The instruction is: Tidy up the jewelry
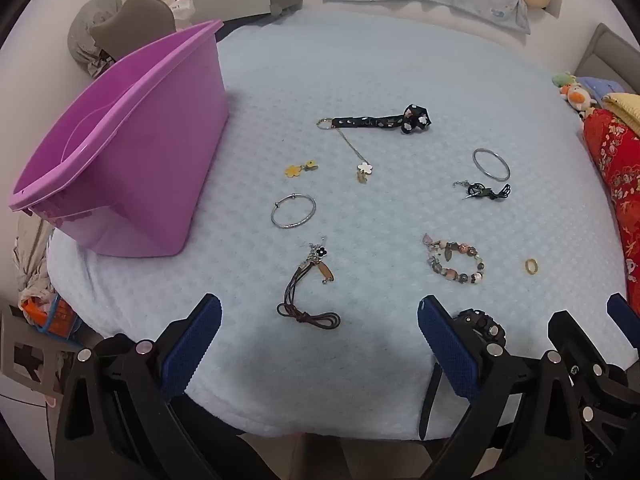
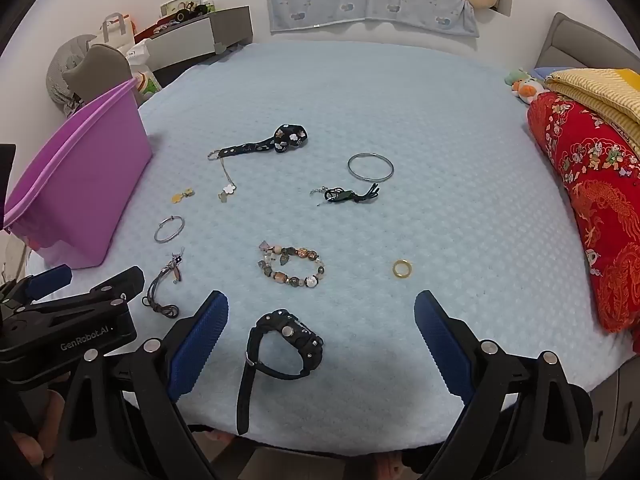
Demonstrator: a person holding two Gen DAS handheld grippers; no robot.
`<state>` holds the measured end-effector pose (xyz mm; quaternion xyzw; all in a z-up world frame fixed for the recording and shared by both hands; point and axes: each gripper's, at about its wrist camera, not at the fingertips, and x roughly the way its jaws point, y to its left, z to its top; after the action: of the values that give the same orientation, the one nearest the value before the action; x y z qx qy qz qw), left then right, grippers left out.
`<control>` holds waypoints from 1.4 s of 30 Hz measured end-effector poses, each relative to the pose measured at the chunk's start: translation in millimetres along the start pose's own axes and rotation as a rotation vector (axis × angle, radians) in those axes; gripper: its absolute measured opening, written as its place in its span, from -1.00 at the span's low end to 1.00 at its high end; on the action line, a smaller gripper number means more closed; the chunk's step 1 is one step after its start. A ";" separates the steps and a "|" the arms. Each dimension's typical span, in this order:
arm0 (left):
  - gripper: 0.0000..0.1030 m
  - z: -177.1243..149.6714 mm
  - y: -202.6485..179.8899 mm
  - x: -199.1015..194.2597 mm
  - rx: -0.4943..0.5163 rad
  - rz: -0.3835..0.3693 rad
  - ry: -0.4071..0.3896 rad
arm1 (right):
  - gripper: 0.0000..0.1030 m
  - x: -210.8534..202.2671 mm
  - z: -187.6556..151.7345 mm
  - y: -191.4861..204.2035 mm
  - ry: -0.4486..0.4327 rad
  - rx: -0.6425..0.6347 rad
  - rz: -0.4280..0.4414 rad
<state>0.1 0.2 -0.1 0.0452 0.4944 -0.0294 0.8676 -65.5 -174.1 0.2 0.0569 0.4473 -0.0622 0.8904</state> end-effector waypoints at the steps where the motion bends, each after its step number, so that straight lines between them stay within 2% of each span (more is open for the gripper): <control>1: 0.88 -0.1 -0.1 0.1 0.001 0.003 0.000 | 0.75 0.1 -0.1 0.1 0.001 0.001 -0.001; 42: 0.88 -1.9 3.8 -0.5 0.003 0.018 -0.014 | 0.75 1.2 -0.1 3.3 0.001 0.000 0.000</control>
<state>-1.4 4.2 -0.4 0.0508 0.4876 -0.0227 0.8713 -64.3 -170.9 -0.7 0.0569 0.4478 -0.0623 0.8901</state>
